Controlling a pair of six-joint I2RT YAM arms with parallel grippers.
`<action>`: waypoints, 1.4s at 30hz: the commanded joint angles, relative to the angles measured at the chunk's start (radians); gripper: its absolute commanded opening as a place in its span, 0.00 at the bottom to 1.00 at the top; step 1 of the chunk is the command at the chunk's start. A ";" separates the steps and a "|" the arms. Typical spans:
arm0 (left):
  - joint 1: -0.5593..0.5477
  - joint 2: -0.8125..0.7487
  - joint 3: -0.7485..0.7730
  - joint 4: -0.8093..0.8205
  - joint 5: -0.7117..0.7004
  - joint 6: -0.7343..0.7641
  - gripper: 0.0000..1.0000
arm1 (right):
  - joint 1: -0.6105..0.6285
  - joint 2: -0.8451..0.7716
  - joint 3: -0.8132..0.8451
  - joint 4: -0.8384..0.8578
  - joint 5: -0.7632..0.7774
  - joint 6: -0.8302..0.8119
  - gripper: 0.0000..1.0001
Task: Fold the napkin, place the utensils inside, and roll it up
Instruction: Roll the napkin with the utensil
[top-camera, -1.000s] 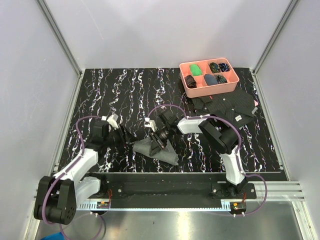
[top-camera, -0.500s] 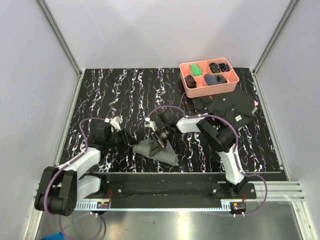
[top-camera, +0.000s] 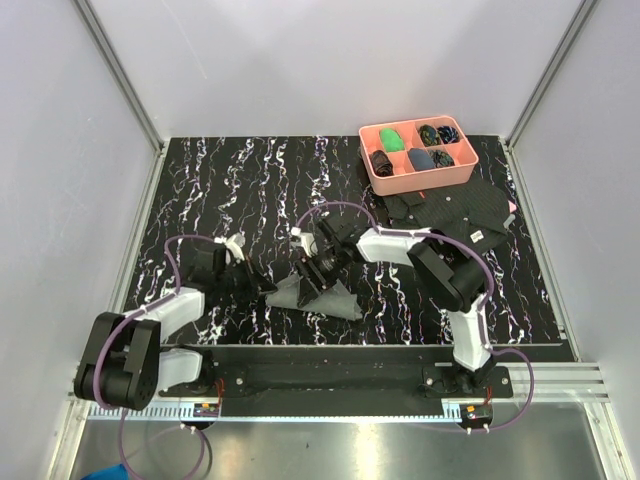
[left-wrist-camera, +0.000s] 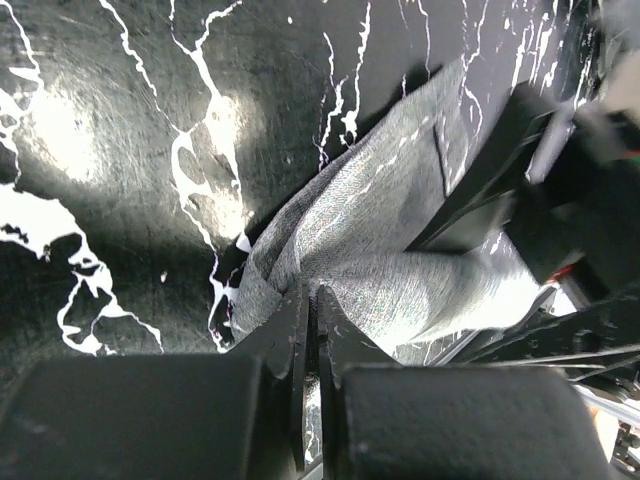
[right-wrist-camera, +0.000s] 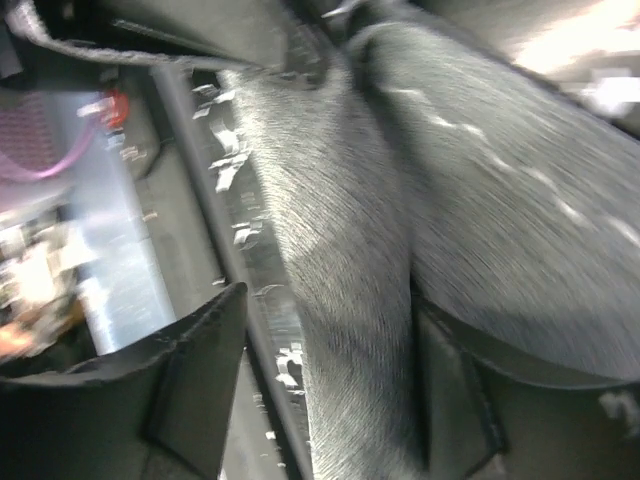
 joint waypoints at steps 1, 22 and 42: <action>-0.004 0.054 0.048 -0.008 0.004 0.026 0.00 | -0.006 -0.110 0.001 -0.054 0.323 -0.065 0.74; -0.004 0.181 0.152 -0.086 0.016 0.053 0.00 | 0.245 -0.285 -0.144 0.021 0.825 -0.266 0.76; -0.001 0.149 0.273 -0.182 -0.025 0.087 0.37 | 0.247 -0.093 -0.118 -0.046 0.883 -0.217 0.37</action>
